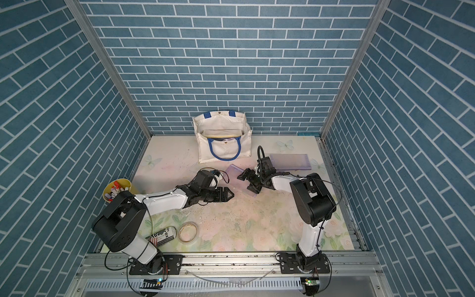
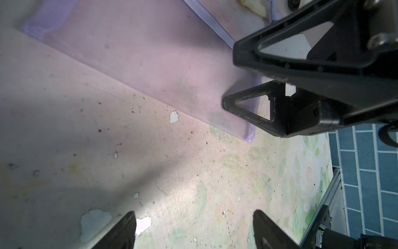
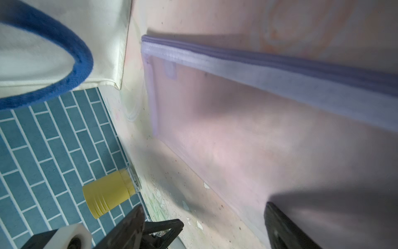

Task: Put the pencil pouch into the canvas bag
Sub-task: Adjust the pencil pouch at the center of the board.

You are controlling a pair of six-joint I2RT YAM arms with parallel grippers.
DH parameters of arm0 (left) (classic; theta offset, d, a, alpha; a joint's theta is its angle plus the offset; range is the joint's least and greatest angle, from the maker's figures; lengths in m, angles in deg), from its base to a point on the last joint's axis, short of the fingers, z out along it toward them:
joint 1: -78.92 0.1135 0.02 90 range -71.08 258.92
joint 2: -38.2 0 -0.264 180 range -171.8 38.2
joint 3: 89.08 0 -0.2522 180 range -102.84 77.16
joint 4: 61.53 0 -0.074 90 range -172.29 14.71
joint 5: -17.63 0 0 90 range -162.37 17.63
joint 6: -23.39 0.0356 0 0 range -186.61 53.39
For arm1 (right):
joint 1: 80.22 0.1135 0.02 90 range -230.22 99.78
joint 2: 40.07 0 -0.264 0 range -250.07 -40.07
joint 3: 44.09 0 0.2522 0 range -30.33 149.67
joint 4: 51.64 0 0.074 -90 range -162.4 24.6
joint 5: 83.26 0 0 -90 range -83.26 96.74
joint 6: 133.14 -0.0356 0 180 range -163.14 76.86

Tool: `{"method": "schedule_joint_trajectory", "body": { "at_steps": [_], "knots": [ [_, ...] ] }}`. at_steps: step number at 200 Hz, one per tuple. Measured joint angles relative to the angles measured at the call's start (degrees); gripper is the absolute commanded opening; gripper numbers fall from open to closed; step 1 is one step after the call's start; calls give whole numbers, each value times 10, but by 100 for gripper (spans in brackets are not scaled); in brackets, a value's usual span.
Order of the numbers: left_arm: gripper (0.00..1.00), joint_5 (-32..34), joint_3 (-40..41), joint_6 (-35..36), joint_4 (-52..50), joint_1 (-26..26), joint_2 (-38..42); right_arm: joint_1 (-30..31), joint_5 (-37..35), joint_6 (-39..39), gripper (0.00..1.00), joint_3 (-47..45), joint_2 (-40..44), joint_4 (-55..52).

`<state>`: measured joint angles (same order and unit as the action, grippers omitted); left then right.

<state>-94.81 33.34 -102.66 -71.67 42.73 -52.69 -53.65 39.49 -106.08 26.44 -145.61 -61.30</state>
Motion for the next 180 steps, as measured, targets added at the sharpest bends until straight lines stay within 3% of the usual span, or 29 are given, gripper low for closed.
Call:
{"method": "schedule_joint_trajectory", "body": {
  "at_steps": [27,68,98,134,180],
  "knots": [
    [85,2,14,-9,3,6,18,-33,-4,25,85,43,0,-67],
    [84,2,21,-44,33,16,22,-85,-7,129,82,176,-37,-169],
    [83,3,22,-75,63,17,20,-88,-8,201,78,258,-96,-227],
    [81,6,22,-116,100,17,3,-85,-8,240,74,271,-141,-269],
    [80,26,25,-163,124,18,-27,-75,1,261,51,237,-133,-269]
  ]
}}
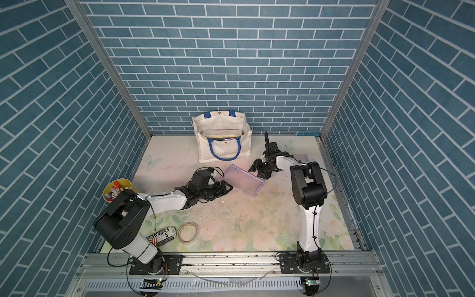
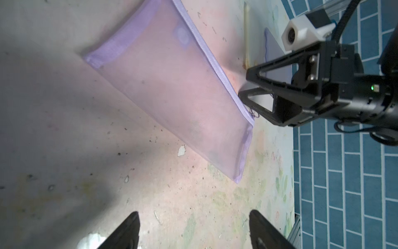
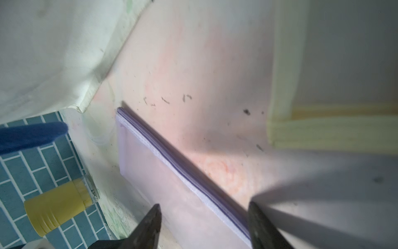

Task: Put the pencil pouch into the canvas bag
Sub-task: Adjust the pencil pouch at the center of the board.

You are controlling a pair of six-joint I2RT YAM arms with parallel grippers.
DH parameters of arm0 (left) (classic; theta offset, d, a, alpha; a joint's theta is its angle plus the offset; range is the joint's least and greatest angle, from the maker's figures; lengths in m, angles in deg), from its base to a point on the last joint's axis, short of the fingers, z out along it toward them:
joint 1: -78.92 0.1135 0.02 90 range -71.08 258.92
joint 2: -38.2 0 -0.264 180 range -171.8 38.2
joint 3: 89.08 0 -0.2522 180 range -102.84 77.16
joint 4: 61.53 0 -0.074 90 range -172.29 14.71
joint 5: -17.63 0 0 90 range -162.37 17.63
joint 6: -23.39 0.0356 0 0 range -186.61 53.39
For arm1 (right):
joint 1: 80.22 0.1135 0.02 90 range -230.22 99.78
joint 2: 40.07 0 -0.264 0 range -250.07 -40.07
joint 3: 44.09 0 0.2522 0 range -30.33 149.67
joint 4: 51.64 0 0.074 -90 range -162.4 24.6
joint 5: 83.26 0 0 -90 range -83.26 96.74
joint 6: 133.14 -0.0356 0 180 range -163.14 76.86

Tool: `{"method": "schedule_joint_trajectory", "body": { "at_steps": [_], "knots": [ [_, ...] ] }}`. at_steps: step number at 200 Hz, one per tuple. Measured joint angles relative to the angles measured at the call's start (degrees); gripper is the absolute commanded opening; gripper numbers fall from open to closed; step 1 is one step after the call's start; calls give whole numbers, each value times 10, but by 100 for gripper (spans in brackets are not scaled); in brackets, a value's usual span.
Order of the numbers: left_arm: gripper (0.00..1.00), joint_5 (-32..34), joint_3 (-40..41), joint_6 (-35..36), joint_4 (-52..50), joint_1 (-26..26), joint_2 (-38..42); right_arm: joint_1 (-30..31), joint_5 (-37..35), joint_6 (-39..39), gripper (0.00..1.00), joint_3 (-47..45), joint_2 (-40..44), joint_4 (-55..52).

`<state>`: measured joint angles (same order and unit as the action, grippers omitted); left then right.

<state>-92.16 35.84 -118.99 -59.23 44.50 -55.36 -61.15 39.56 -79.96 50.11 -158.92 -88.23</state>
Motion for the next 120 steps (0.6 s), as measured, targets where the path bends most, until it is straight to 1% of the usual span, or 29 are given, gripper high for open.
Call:
{"method": "schedule_joint_trajectory", "body": {
  "at_steps": [27,50,67,90,120],
  "knots": [
    [80,12,0,-14,-3,2,-1,23,6,-4,44,-76,45,18],
    [79,19,2,-25,-3,9,-1,58,7,-26,44,-152,96,40],
    [79,21,13,-32,4,15,-1,84,9,-50,44,-191,125,53],
    [79,21,31,-37,10,23,-2,101,9,-66,44,-203,140,62],
    [78,15,33,-40,31,30,-10,75,4,-80,43,-189,128,72]
  ]
}}
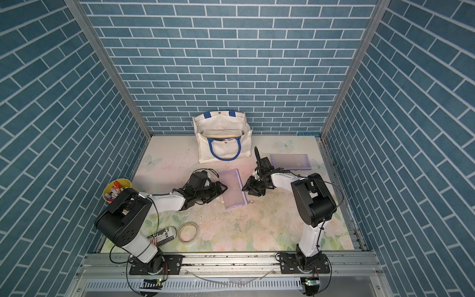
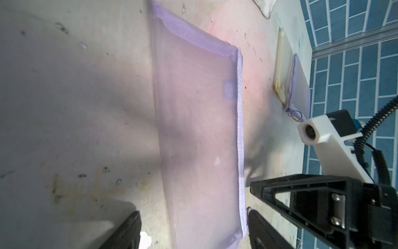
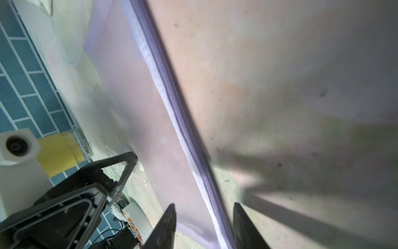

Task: Put the pencil pouch into the canvas bag
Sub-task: Adjust the pencil pouch at the center of the board, then pick up the pencil pouch from the center of the board.

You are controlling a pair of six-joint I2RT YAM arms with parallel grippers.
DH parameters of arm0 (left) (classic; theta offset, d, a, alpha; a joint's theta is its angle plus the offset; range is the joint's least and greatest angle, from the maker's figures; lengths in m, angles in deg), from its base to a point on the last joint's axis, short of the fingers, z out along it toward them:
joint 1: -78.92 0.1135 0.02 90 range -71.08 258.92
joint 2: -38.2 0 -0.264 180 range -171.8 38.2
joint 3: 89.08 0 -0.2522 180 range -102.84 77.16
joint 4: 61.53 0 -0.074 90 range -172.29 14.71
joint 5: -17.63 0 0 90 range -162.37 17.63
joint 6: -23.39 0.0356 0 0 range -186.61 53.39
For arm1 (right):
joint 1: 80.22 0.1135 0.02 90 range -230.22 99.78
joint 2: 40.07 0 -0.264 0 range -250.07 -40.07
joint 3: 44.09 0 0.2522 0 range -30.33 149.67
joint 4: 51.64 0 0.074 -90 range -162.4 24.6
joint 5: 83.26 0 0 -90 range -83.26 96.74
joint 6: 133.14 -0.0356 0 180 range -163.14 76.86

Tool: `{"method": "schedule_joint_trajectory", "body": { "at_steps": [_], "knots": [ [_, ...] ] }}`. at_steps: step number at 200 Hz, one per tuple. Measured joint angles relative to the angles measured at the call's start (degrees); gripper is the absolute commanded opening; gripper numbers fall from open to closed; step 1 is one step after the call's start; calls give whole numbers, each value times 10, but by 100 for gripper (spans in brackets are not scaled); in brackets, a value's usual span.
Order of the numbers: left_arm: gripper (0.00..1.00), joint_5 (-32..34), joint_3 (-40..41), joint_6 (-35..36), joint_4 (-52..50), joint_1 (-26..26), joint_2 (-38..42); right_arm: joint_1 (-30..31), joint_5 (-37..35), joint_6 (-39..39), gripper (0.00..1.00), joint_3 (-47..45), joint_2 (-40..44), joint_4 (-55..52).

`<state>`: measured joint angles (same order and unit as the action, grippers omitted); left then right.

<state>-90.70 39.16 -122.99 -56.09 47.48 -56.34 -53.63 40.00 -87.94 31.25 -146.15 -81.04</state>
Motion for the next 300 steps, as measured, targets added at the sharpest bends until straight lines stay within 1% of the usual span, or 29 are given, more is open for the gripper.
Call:
{"method": "schedule_joint_trajectory", "body": {
  "at_steps": [40,80,99,126,142,153,162,178,191,205,222,232,245,267,288,300],
  "knots": [
    [74,-13,0,-6,54,5,-28,-20,10,-5,40,73,-73,30],
    [72,-23,-6,-22,109,5,-60,-3,33,-5,36,84,-92,48],
    [70,-24,-8,-31,127,5,-70,9,43,-8,31,84,-96,54],
    [68,-24,-8,-43,151,5,-81,20,51,-28,21,74,-97,81],
    [64,-24,-7,-50,164,5,-87,23,56,-34,16,65,-97,94],
    [60,-25,-7,-52,168,5,-90,22,57,-35,12,61,-97,101],
    [54,-25,-7,-57,171,5,-92,22,58,-35,10,59,-97,106],
    [42,-25,-5,-58,170,5,-93,22,61,-38,10,57,-97,115],
    [29,-25,-4,-58,170,6,-93,22,62,-39,10,57,-97,122],
    [13,-28,-3,-56,170,7,-93,22,65,-39,12,56,-97,127],
    [0,-32,-2,-55,162,9,-87,22,64,-37,16,56,-95,123],
    [0,-35,-2,-45,147,11,-74,22,63,-31,20,56,-89,110],
    [0,-37,-2,-29,119,14,-45,22,56,-18,28,56,-71,80],
    [0,-39,-26,28,23,16,31,22,34,20,40,58,-19,16],
    [0,-38,-96,116,-100,16,105,19,9,50,52,79,32,-48],
    [0,-39,-153,178,-177,16,136,16,-2,64,55,96,55,-75]
  ]
}}
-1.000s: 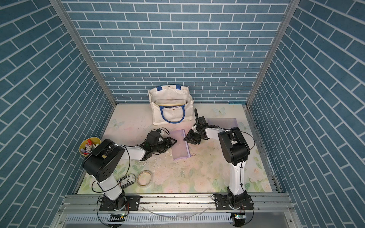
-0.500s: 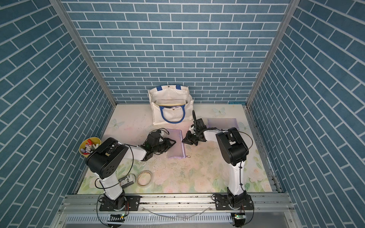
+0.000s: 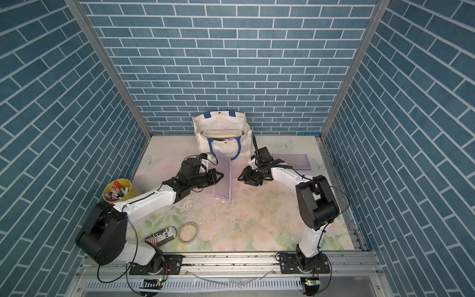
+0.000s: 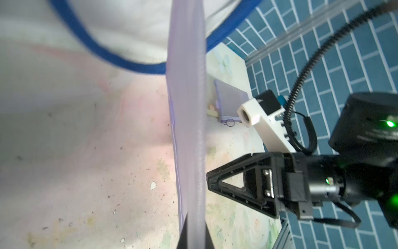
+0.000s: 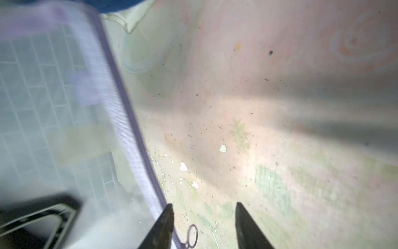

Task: Put the pencil pouch into the canvas bag
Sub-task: Pick up the pencil pouch from the center of the board, then place the pencil pouch in the canvas bag.

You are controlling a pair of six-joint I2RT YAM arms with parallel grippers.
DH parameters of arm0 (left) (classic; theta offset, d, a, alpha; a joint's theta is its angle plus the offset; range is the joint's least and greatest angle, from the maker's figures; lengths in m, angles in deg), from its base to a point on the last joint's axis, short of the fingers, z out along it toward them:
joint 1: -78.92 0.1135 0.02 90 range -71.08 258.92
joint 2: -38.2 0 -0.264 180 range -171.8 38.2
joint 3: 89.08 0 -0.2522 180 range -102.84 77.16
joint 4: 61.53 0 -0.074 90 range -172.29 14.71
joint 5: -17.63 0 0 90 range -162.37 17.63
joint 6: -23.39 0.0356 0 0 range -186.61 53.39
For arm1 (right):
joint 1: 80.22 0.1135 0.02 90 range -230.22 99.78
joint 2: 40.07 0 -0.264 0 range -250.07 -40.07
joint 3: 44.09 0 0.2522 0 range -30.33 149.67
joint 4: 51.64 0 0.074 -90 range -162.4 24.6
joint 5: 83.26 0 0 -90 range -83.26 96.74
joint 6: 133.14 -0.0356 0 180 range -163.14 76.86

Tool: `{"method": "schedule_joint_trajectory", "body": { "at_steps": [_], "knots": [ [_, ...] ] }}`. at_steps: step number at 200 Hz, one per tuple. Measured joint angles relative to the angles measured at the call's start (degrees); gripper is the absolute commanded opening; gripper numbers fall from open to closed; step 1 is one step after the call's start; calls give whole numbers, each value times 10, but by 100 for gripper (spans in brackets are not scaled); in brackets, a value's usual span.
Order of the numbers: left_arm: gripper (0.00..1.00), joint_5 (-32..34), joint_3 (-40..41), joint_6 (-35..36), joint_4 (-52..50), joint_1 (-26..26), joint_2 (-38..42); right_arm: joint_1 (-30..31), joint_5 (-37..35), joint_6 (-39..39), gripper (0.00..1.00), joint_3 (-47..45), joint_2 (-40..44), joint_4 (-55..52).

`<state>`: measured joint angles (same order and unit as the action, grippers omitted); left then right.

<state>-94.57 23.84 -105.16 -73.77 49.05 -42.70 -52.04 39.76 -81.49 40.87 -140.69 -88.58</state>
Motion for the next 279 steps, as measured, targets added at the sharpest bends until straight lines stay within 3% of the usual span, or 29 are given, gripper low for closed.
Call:
{"method": "schedule_joint_trajectory", "body": {
  "at_steps": [44,79,122,176,218,279],
  "knots": [
    [0,22,-261,266,-256,0,15,-44,-60,12,56,49,63,-71],
    [0,63,-421,429,-348,0,-37,-76,-84,28,57,122,78,-142],
    [0,136,-621,620,-360,0,-188,-91,-86,37,56,139,92,-192],
    [0,220,-870,783,-355,4,-423,-100,-83,37,54,122,134,-230],
    [0,235,-901,849,-352,24,-509,-113,-84,39,55,116,165,-254],
    [1,227,-854,877,-322,61,-525,-122,-84,39,54,110,166,-262]
  ]
}}
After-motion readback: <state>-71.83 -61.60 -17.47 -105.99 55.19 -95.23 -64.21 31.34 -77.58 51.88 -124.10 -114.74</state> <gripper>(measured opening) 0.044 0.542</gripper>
